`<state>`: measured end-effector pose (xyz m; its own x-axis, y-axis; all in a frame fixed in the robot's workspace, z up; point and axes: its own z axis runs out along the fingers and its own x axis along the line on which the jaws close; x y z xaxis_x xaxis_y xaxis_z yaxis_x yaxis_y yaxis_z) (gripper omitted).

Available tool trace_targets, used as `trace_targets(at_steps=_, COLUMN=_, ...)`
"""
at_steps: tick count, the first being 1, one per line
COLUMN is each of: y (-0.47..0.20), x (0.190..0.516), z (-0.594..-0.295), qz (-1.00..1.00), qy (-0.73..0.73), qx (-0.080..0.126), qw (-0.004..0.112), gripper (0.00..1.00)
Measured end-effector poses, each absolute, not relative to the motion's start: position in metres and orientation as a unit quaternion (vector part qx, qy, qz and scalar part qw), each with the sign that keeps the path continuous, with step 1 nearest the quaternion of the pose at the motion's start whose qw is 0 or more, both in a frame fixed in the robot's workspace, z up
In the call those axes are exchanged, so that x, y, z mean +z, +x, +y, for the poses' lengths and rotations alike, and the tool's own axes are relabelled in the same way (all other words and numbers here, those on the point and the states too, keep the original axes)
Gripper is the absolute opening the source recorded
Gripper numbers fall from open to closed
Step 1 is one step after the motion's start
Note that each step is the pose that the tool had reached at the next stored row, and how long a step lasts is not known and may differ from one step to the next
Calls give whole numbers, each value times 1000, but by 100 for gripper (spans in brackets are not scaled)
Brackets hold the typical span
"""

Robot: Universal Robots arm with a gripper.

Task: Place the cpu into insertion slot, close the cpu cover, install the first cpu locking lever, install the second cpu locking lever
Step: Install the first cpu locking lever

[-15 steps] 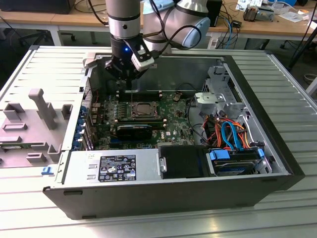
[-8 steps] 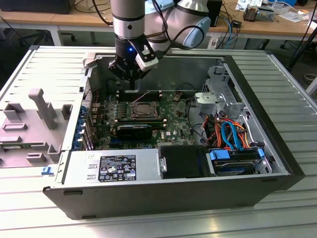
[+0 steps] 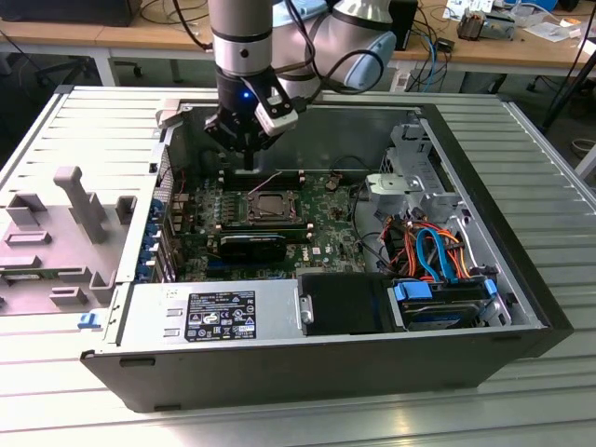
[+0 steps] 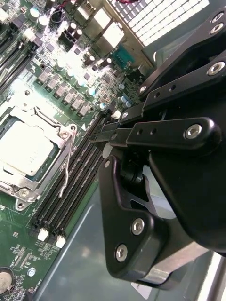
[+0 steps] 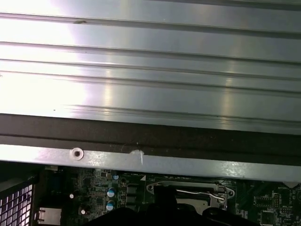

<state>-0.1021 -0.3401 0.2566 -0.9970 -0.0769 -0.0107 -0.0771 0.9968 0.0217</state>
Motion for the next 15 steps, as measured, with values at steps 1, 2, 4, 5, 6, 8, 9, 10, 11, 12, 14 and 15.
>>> trace_targets(at_steps=1, y=-101, x=256, z=-340, qz=999, qy=-39, qx=11, qw=5, gripper=11)
trace_targets(at_steps=2, y=-100, x=254, z=-340, qz=999, qy=-39, qx=11, qw=5, gripper=11)
trace_targets(at_steps=4, y=-97, x=251, z=-340, qz=999, qy=-38, qx=11, qw=5, gripper=11)
trace_targets(at_steps=5, y=-96, x=250, z=-340, qz=999, qy=-38, qx=11, qw=5, gripper=11)
trace_targets(at_steps=6, y=-95, x=248, z=-340, qz=999, qy=-37, qx=11, qw=5, gripper=11)
trace_targets(at_steps=8, y=-93, x=246, z=-340, qz=999, qy=-37, qx=11, qw=5, gripper=11)
trace_targets(at_steps=9, y=-92, x=245, z=-340, qz=999, qy=-37, qx=11, qw=5, gripper=11)
trace_targets(at_steps=10, y=-92, x=244, z=-340, qz=999, qy=-37, qx=11, qw=5, gripper=11)
trace_targets(at_steps=11, y=-92, x=242, z=-340, qz=999, qy=-37, qx=11, qw=5, gripper=11)
trace_targets(at_steps=12, y=-92, x=241, z=-340, qz=999, qy=-37, qx=11, qw=5, gripper=11)
trace_targets(at_steps=14, y=-92, x=235, z=-340, qz=999, qy=-37, qx=11, qw=5, gripper=11)
trace_targets(at_steps=15, y=-92, x=233, z=-340, qz=999, qy=-37, qx=11, qw=5, gripper=11)
